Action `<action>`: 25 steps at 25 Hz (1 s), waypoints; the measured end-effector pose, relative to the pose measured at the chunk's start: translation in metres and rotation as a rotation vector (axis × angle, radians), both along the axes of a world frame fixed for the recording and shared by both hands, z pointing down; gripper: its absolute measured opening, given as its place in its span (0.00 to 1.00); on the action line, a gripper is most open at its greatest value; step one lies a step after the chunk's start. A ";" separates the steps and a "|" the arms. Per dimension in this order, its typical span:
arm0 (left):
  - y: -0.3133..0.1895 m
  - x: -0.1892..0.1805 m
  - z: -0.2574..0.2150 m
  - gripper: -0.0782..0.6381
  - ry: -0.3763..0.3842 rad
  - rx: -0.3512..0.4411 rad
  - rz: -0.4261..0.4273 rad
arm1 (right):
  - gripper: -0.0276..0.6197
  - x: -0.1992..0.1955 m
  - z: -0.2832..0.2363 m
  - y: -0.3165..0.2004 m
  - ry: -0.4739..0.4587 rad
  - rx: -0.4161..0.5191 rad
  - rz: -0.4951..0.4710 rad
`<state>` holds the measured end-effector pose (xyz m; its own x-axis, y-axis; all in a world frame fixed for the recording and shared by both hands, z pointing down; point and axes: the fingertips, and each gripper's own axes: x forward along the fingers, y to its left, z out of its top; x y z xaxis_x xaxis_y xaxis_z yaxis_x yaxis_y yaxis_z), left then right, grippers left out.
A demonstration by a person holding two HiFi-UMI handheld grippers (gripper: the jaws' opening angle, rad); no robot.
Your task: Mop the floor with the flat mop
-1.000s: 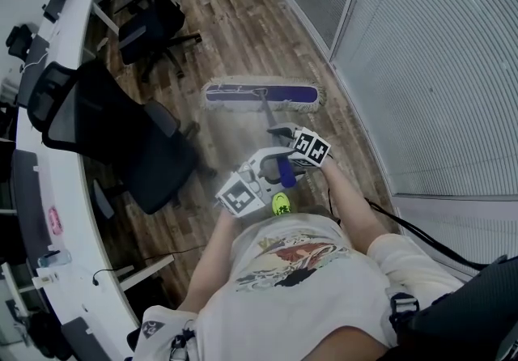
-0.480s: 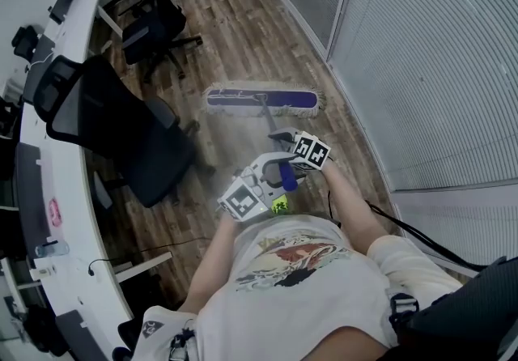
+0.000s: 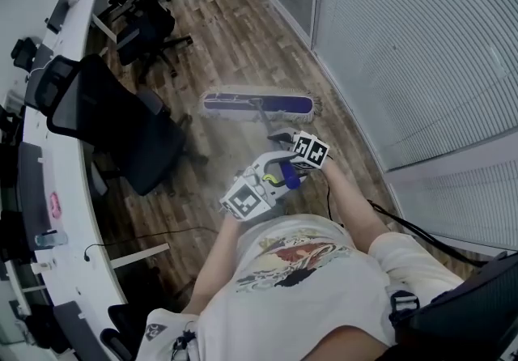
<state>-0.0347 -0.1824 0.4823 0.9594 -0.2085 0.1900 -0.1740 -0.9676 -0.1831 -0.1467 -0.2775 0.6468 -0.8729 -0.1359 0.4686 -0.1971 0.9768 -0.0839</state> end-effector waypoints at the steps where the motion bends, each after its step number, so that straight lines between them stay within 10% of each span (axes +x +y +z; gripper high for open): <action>1: 0.015 0.007 0.000 0.37 0.000 0.001 0.000 | 0.38 0.006 -0.002 0.016 -0.001 -0.005 -0.001; 25: 0.284 0.041 -0.011 0.37 0.028 -0.021 0.101 | 0.38 0.046 -0.011 0.284 0.029 -0.051 0.077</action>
<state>0.0059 0.1019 0.4713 0.9803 -0.1066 0.1661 -0.0800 -0.9840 -0.1592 -0.1007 0.0063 0.6359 -0.8467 -0.1776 0.5016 -0.2747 0.9532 -0.1261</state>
